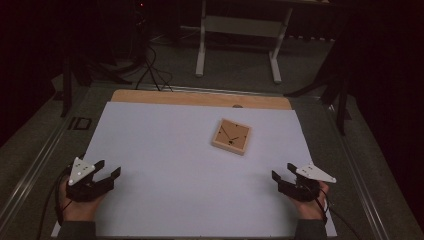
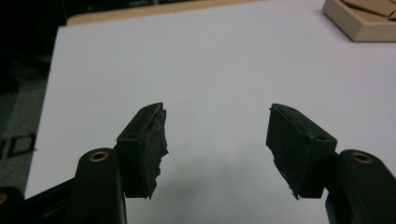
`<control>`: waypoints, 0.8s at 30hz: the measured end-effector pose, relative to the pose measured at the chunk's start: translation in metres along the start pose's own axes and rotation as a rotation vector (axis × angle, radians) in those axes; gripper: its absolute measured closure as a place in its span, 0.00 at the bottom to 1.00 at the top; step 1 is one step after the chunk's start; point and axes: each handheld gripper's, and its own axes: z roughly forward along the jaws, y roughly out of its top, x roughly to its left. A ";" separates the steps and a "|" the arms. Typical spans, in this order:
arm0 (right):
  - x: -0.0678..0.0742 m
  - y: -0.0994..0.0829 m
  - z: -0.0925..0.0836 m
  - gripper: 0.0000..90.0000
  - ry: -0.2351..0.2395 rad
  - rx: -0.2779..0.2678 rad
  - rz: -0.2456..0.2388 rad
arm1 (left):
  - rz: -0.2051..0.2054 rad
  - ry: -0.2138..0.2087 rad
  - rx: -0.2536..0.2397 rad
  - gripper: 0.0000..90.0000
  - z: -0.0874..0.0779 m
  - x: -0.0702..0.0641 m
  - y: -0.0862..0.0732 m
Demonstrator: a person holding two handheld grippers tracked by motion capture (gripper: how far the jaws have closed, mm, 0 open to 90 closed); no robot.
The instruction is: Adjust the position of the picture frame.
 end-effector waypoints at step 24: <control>0.001 0.002 0.005 0.38 0.003 0.011 0.019 | 0.012 -0.011 0.025 0.42 0.004 -0.004 -0.003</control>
